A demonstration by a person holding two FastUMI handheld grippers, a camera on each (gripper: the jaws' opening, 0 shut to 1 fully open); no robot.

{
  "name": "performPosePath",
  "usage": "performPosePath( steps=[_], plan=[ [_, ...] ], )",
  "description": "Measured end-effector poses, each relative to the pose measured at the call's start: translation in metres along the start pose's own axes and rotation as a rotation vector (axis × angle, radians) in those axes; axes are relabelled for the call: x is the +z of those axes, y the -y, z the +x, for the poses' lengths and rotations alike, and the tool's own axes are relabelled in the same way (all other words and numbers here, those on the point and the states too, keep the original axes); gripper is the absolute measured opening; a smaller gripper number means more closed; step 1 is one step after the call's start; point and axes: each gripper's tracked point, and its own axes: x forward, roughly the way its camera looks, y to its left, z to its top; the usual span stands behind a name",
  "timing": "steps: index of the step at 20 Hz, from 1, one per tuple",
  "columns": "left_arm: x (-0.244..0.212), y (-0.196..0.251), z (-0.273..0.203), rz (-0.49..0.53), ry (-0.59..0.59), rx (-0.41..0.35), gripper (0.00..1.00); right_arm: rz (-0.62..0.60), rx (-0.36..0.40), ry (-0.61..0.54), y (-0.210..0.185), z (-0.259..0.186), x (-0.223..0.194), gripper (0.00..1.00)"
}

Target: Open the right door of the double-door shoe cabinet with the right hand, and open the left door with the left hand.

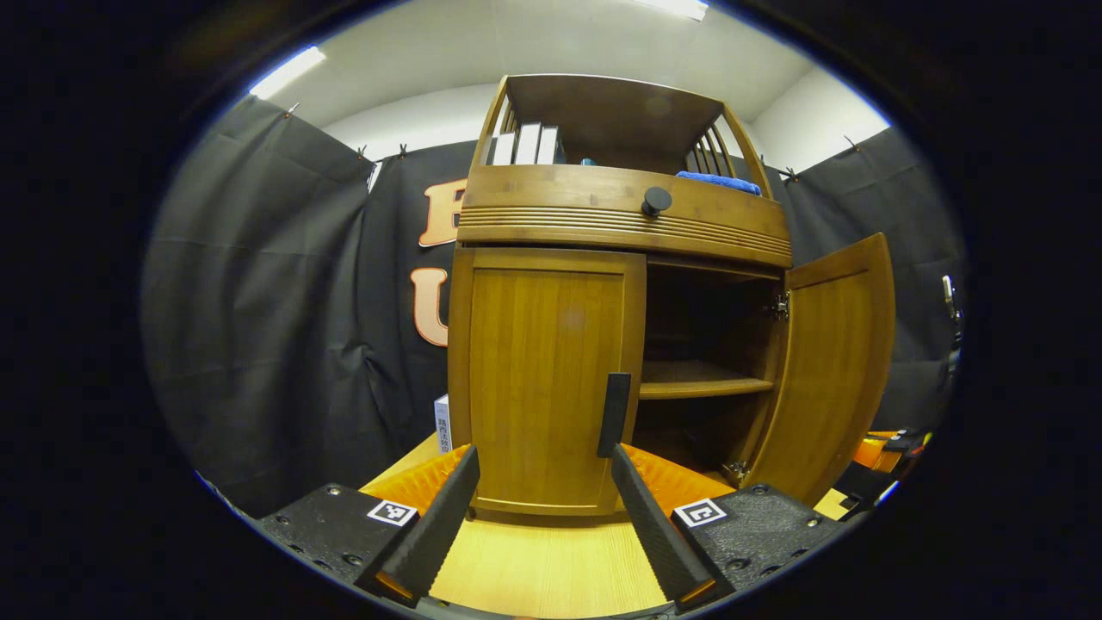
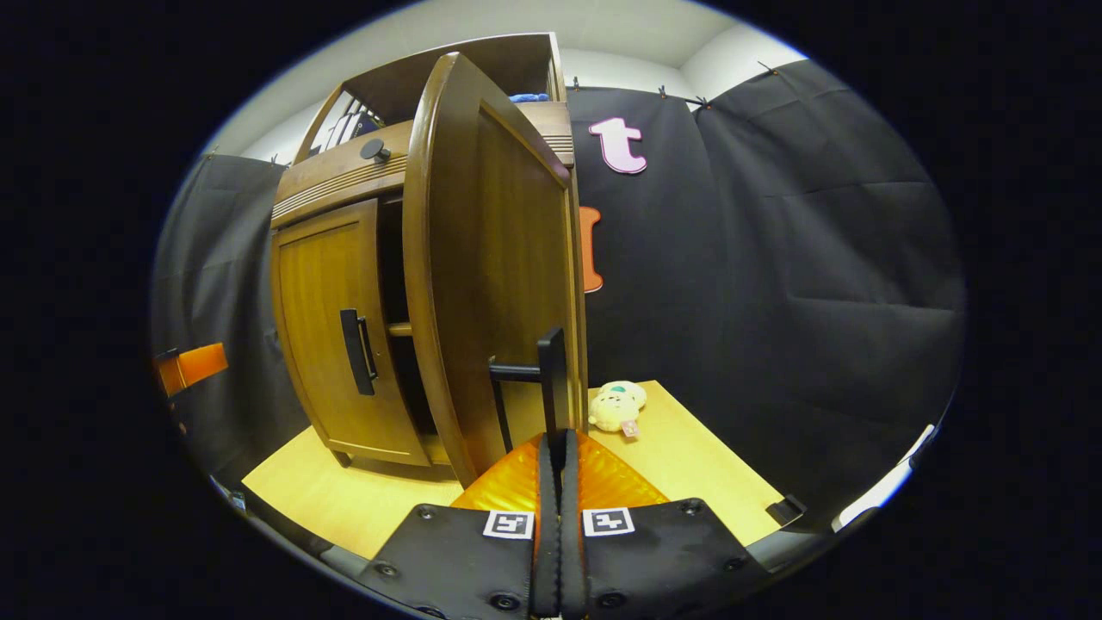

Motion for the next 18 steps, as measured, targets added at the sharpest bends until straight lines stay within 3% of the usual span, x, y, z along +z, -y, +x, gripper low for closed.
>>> performPosePath(
  steps=[8, 9, 11, 13, 14, 15, 16, 17, 18],
  plan=[
    [0.006, 0.029, -0.006, 0.02, 0.01, 0.043, 0.89, 0.017, 0.025, -0.004, 0.043, -0.002, 0.004, 0.08],
    [0.006, 0.034, -0.007, 0.023, 0.01, 0.041, 0.89, 0.026, 0.023, -0.005, 0.05, -0.002, 0.003, 0.04],
    [0.007, 0.045, -0.009, 0.024, 0.01, 0.041, 0.89, 0.031, 0.016, -0.004, 0.064, -0.003, 0.004, 0.14],
    [0.009, 0.055, -0.009, 0.024, 0.013, 0.04, 0.89, 0.03, 0.012, -0.003, 0.078, -0.005, 0.005, 0.14],
    [0.011, 0.054, -0.01, 0.024, 0.017, 0.04, 0.89, 0.031, 0.007, -0.001, 0.085, -0.007, 0.006, 0.07],
    [0.012, 0.057, -0.01, 0.026, 0.022, 0.037, 0.89, 0.031, -0.004, 0.001, 0.094, -0.008, 0.006, 0.07],
    [0.013, 0.064, -0.008, 0.029, 0.025, 0.036, 0.89, 0.032, -0.018, 0.005, 0.105, -0.011, 0.006, 0.14],
    [0.014, 0.071, -0.005, 0.031, 0.028, 0.038, 0.89, 0.039, -0.016, 0.01, 0.112, -0.016, 0.007, 0.0],
    [0.014, 0.077, -0.002, 0.03, 0.031, 0.038, 0.89, 0.048, -0.014, 0.014, 0.116, -0.02, 0.008, 0.01]
  ],
)
